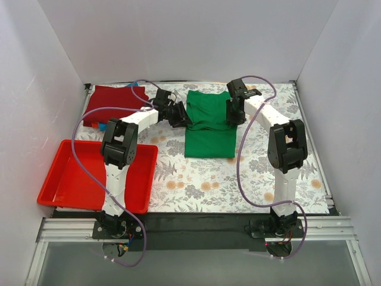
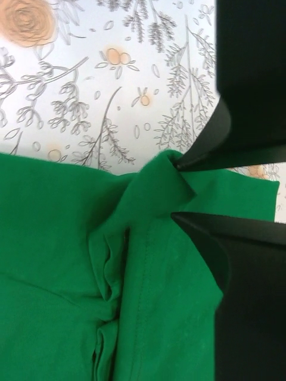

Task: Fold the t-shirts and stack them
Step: Fold the tshirt

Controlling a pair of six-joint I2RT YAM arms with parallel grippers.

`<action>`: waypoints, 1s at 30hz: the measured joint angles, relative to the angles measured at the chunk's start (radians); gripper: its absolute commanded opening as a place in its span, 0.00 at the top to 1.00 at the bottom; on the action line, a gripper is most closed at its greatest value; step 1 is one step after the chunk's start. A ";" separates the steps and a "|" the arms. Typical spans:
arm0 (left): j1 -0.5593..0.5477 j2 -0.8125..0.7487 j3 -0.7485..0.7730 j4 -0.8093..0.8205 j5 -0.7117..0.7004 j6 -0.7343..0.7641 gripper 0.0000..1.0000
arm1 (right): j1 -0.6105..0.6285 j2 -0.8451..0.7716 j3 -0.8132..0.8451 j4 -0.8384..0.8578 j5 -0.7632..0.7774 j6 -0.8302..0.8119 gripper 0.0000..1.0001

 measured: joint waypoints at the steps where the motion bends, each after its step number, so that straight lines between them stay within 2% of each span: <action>1: 0.001 0.000 0.014 -0.015 -0.008 0.005 0.61 | -0.002 0.007 0.012 -0.003 -0.006 -0.006 0.55; 2: 0.002 0.000 0.032 -0.030 -0.019 0.010 0.61 | -0.002 0.013 0.024 -0.004 -0.017 -0.010 0.49; 6: 0.010 -0.011 0.096 -0.057 -0.074 0.023 0.60 | -0.004 0.016 0.080 -0.010 -0.049 -0.021 0.48; 9: 0.016 -0.063 0.077 -0.071 -0.110 0.023 0.60 | -0.004 -0.005 0.096 -0.006 -0.076 -0.027 0.48; 15: -0.006 -0.301 -0.149 -0.044 -0.161 0.003 0.59 | -0.003 -0.096 0.052 -0.003 -0.165 -0.031 0.49; 20: -0.113 -0.431 -0.328 0.043 -0.175 -0.047 0.60 | 0.008 -0.125 -0.020 0.013 -0.230 -0.032 0.51; 25: -0.238 -0.407 -0.411 0.131 -0.176 -0.113 0.59 | 0.024 -0.088 -0.053 0.025 -0.261 -0.032 0.52; 30: -0.298 -0.354 -0.450 0.242 -0.180 -0.163 0.60 | 0.032 -0.028 -0.054 0.060 -0.272 -0.032 0.52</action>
